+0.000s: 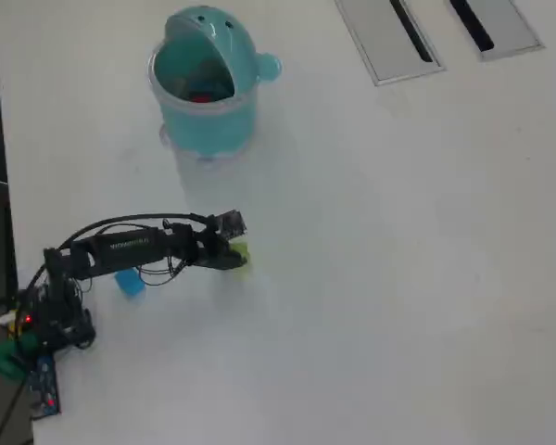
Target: Grasp RGB lego blocks and put them in the bin one by one.
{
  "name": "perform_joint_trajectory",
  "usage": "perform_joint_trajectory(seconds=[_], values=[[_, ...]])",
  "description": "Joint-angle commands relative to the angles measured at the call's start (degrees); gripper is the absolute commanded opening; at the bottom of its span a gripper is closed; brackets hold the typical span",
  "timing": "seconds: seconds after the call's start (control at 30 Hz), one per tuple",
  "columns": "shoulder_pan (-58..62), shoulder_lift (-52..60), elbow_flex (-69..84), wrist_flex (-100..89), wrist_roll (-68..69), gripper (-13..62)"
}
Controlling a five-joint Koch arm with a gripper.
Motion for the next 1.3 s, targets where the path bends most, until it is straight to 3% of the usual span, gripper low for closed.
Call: perform_joint_trajectory(seconds=[0.0,1.27], values=[[-1.2,3.4,-0.9,-6.4,1.6,33.8],[1.1,-5.9,5.4,-19.7,1.5,30.8]])
